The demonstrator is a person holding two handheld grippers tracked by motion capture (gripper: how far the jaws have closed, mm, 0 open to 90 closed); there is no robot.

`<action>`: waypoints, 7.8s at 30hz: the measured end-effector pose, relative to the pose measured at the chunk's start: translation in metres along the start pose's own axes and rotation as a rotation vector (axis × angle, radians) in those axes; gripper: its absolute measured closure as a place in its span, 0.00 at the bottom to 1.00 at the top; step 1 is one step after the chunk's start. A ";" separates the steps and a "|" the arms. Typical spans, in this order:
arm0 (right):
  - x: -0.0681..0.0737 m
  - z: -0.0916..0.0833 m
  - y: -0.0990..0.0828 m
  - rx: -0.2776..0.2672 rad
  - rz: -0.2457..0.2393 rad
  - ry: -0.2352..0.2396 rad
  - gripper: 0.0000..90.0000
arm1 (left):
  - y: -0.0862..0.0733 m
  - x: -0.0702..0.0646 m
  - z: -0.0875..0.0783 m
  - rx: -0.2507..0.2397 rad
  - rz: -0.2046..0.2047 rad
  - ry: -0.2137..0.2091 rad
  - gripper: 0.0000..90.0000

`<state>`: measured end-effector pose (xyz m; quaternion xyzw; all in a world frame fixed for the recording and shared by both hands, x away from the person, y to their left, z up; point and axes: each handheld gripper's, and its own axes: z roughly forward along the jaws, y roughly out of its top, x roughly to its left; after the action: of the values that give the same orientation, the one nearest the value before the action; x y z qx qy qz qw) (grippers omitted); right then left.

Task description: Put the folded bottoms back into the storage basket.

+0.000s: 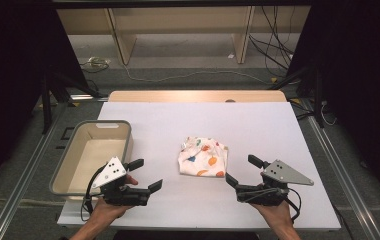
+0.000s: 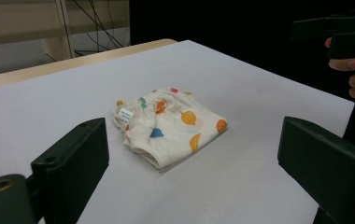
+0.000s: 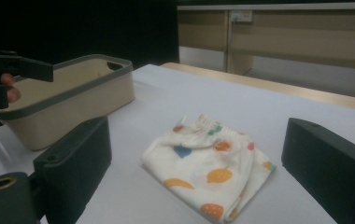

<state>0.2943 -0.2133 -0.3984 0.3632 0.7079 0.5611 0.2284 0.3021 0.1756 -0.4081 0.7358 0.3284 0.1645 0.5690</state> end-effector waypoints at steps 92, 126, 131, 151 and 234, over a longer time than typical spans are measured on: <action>-0.090 0.102 -0.001 0.370 0.204 -0.060 0.16 | -0.018 0.022 0.091 0.439 -0.354 0.058 0.20; -0.107 0.152 0.000 0.482 0.275 -0.006 0.18 | -0.018 0.033 0.120 0.489 -0.458 0.075 0.22; -0.108 0.159 -0.001 0.510 0.283 0.000 0.19 | -0.019 0.038 0.125 0.491 -0.492 0.071 0.24; -0.117 0.176 -0.007 0.555 0.315 0.011 0.25 | -0.016 0.040 0.141 0.523 -0.490 0.067 0.36; -0.099 0.190 0.005 0.506 0.274 0.101 0.91 | 0.005 0.031 0.144 0.470 -0.374 0.017 0.94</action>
<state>0.4972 -0.1699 -0.4520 0.4724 0.7802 0.4097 0.0169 0.4153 0.0907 -0.4501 0.7725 0.4922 -0.0174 0.4008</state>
